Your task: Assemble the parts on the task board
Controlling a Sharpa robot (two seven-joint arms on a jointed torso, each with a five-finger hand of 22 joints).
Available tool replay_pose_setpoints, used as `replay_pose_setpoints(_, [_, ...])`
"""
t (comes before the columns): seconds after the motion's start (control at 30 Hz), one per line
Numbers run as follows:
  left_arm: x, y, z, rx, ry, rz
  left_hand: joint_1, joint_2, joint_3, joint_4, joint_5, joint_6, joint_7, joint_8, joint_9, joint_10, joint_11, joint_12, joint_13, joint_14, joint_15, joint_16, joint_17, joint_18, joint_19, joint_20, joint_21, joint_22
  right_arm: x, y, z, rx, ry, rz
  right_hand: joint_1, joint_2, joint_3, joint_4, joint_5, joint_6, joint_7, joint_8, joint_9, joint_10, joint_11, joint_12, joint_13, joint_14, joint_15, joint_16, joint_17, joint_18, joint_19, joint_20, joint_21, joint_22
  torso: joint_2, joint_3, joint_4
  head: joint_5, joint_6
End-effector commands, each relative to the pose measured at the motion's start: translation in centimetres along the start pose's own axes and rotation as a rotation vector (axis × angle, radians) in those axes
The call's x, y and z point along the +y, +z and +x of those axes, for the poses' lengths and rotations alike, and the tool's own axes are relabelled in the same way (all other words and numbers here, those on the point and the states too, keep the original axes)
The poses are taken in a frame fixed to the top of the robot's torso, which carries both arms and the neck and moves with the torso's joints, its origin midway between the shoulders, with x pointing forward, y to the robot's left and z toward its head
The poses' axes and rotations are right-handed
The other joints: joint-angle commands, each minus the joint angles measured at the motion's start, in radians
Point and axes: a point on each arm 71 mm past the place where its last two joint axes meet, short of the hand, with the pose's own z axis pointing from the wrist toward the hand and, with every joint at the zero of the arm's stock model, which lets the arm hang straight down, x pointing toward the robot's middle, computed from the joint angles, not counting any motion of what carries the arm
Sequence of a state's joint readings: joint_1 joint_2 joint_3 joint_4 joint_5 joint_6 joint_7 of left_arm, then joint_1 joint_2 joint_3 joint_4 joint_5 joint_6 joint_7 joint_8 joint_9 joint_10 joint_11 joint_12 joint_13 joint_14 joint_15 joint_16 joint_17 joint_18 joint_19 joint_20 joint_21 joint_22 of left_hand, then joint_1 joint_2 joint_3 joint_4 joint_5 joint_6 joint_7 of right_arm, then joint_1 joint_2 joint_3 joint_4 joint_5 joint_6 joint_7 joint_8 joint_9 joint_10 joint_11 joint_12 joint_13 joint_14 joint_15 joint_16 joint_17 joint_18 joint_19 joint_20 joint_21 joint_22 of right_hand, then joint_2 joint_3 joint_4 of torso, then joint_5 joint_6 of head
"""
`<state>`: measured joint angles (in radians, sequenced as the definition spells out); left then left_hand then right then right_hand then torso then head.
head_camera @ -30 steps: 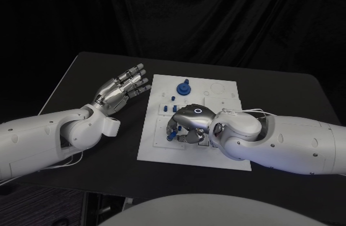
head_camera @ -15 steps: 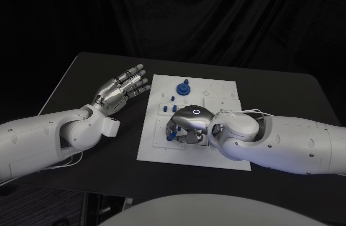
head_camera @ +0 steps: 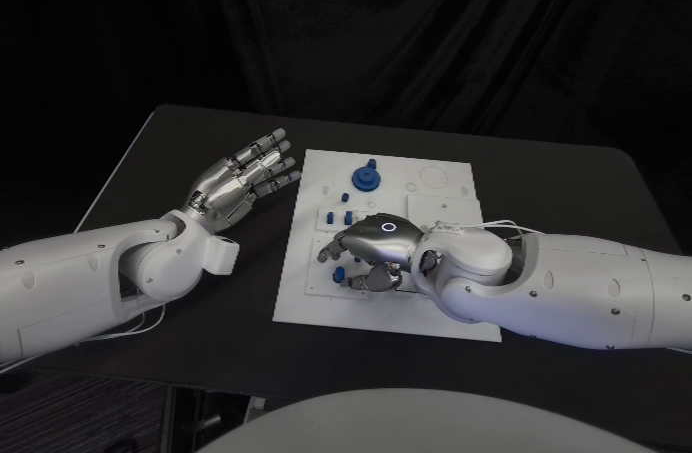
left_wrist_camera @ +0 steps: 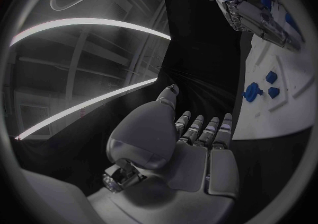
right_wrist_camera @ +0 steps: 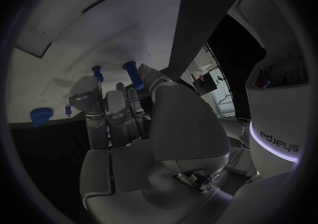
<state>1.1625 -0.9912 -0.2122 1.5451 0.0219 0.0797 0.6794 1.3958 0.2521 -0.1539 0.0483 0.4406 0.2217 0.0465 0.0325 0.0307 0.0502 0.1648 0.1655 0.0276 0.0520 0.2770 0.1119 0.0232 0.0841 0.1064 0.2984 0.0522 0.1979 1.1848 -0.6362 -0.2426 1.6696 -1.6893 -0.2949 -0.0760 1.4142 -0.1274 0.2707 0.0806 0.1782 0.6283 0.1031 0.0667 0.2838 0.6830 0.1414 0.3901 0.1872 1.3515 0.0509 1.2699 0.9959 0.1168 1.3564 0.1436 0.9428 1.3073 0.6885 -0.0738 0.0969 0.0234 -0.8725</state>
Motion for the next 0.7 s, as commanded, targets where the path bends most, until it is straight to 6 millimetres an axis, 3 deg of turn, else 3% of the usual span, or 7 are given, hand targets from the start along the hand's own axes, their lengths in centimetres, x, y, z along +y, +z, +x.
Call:
replay_pose_setpoints(0.03, [-0.2,0.0,0.1,0.009,-0.012,0.043,-0.001,0.012,0.007,0.001,0.006,-0.002,0.006,-0.001,0.001,-0.001,0.004,0.003,0.001,0.000,0.004,0.002,0.001,-0.019,0.006,-0.003,0.004,-0.001,0.0,-0.3,-0.2,-0.039,-0.003,-0.015,-0.005,0.000,-0.031,0.011,-0.022,-0.113,-0.019,-0.012,-0.054,-0.051,0.007,-0.011,-0.009,-0.010,0.001,-0.008,-0.007,0.005,-0.007,0.006,-0.017,0.098,0.000,-0.0002,-0.0007,-0.001,0.000])
replay_pose_setpoints(0.13, [-0.3,-0.1,0.0,0.007,-0.011,0.044,-0.001,0.012,0.007,0.001,0.006,-0.002,0.006,-0.001,0.001,-0.001,0.004,0.003,0.001,0.000,0.004,0.002,0.001,-0.019,0.006,-0.003,0.004,-0.001,-0.4,-1.0,-0.6,-0.085,0.023,-0.011,0.008,-0.001,-0.062,0.027,-0.024,-0.126,-0.022,-0.010,-0.073,-0.089,0.012,-0.009,-0.015,-0.020,-0.001,-0.012,-0.018,0.009,-0.016,0.005,-0.035,0.094,-0.001,0.0000,0.0000,-0.003,0.000])
replay_pose_setpoints(0.23, [-0.3,-0.1,0.0,0.005,-0.010,0.044,-0.002,0.013,0.008,0.000,0.006,0.001,0.007,-0.001,0.001,-0.001,0.003,0.003,0.001,0.000,0.003,0.002,0.001,-0.019,0.006,-0.003,0.005,-0.001,-1.0,-2.0,-1.3,-0.133,0.062,0.001,0.027,0.003,-0.074,0.037,-0.015,-0.096,-0.013,-0.001,-0.074,-0.094,0.012,0.007,-0.015,-0.024,0.000,-0.012,-0.020,0.010,-0.019,0.006,-0.043,0.092,-0.001,0.0002,0.0004,-0.001,0.000])
replay_pose_setpoints(0.47, [-0.4,-0.3,-0.3,-0.003,-0.005,0.044,-0.002,0.013,0.008,0.000,0.006,0.001,0.007,-0.001,0.001,-0.001,0.003,0.003,0.001,0.000,0.003,0.002,0.001,-0.019,0.006,-0.003,0.005,-0.001,-2.7,-5.9,-5.1,-0.278,0.157,0.050,0.085,0.036,-0.058,0.015,0.087,0.062,0.038,0.041,-0.056,0.007,0.002,0.131,0.021,-0.025,0.006,-0.002,-0.016,0.009,-0.016,0.012,-0.033,0.096,-0.001,0.0011,-0.0003,-0.004,0.000])
replay_pose_setpoints(0.57, [-0.4,-0.4,-0.3,-0.006,-0.003,0.043,-0.002,0.013,0.009,0.000,0.006,0.002,0.008,0.000,0.001,-0.001,0.003,0.004,0.001,0.000,0.003,0.003,0.001,-0.019,0.007,-0.003,0.005,-0.001,-3.4,-8.0,-6.4,-0.323,0.176,0.081,0.096,0.045,-0.040,0.010,0.113,0.140,0.058,0.076,-0.051,0.096,-0.028,0.238,0.066,-0.033,-0.019,-0.013,-0.033,0.012,-0.020,-0.005,-0.043,0.093,-0.003,0.0009,-0.0008,-0.007,0.000])
replay_pose_setpoints(0.67, [-0.4,-0.3,-0.4,-0.008,-0.001,0.043,-0.002,0.013,0.009,0.000,0.006,0.004,0.008,0.000,0.002,-0.001,0.003,0.004,0.001,0.000,0.003,0.003,0.001,-0.019,0.007,-0.003,0.005,0.000,-4.1,-9.7,-6.6,-0.322,0.191,0.128,0.097,0.044,-0.020,0.015,0.116,0.218,0.036,0.103,-0.040,0.137,-0.076,0.455,0.193,-0.029,-0.067,-0.026,-0.046,0.010,-0.018,-0.043,-0.049,0.091,-0.004,0.0001,0.0005,-0.014,0.000])
replay_pose_setpoints(0.7, [-0.3,-0.3,-0.4,-0.008,-0.001,0.043,-0.002,0.013,0.009,0.000,0.006,0.004,0.008,0.000,0.002,-0.001,0.003,0.004,0.001,0.000,0.003,0.003,0.001,-0.019,0.007,-0.003,0.005,0.000,-4.4,-10.2,-6.6,-0.311,0.196,0.151,0.093,0.044,-0.018,0.020,0.112,0.233,0.036,0.109,-0.036,0.134,-0.083,0.495,0.220,-0.031,-0.065,-0.031,-0.053,0.010,-0.019,-0.046,-0.055,0.089,-0.004,0.0000,0.0010,-0.016,0.000])
